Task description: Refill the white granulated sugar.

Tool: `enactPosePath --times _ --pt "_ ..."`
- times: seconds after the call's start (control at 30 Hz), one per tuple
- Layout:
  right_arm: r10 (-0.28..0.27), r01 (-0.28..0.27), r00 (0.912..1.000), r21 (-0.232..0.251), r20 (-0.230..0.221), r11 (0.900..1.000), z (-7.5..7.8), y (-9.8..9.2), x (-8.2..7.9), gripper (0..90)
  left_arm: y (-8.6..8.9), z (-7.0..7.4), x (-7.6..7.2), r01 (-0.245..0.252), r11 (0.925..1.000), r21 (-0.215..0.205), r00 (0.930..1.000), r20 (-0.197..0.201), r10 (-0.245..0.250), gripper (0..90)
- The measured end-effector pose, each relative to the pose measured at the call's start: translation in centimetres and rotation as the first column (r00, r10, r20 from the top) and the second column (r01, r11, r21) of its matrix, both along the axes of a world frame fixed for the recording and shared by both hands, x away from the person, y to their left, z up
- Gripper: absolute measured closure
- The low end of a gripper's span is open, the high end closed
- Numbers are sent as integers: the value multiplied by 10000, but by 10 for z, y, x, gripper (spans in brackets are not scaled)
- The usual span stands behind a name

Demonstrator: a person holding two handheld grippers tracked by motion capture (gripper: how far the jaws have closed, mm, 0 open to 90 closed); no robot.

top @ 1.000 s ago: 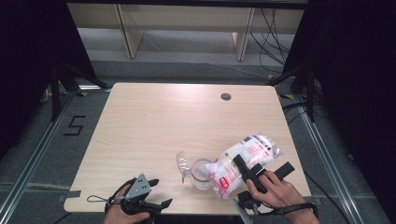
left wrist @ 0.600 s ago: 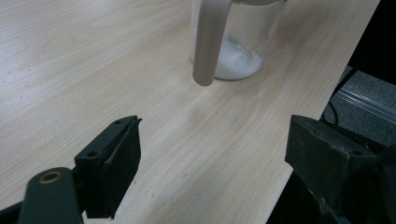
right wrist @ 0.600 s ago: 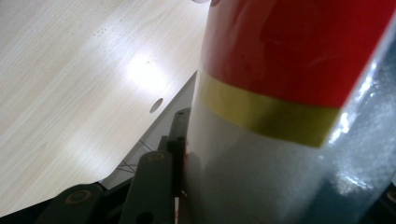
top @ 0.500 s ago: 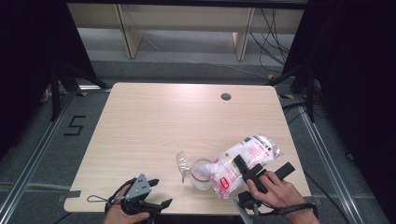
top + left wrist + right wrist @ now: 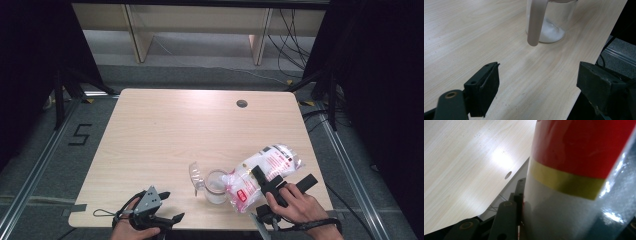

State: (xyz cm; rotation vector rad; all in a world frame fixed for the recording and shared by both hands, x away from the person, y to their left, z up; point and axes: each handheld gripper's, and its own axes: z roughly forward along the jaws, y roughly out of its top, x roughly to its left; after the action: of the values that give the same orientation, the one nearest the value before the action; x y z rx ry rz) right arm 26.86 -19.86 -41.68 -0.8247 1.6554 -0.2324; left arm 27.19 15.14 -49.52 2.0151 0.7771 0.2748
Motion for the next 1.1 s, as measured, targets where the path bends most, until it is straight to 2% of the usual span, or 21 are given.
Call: enactPosePath --times 0.4,0.47,0.6,0.63,0.93,1.0,1.07,1.1 --pt "15 -15 10000 -15 50 10000 0 0 -1 677 0 0 0 -7 10000 5 10000 5 7 179" --pt "-13 12 10000 -47 -98 10000 1 0 -1 678 0 0 0 0 10000 8 10000 -1 0 179" --pt "64 -64 10000 -38 45 10000 1 0 -1 678 0 0 0 -2 10000 -39 10000 -1 2 179" --pt "14 -15 10000 -49 -56 10000 1 1 -1 678 0 0 0 -5 10000 6 10000 16 5 179" --pt "40 -40 10000 -77 -45 10000 1 1 -2 679 0 0 0 -25 10000 12 10000 14 25 179" --pt "44 -42 9999 -100 109 9999 1 1 -3 679 0 0 0 -17 10000 7 10000 10 17 180" --pt "43 -44 10000 -99 -46 9999 2 1 -2 679 0 0 0 1 10000 23 10000 19 -1 180" --pt "108 -107 9999 -78 75 9999 1 1 -3 679 0 0 0 -2 10000 32 10000 20 2 180"
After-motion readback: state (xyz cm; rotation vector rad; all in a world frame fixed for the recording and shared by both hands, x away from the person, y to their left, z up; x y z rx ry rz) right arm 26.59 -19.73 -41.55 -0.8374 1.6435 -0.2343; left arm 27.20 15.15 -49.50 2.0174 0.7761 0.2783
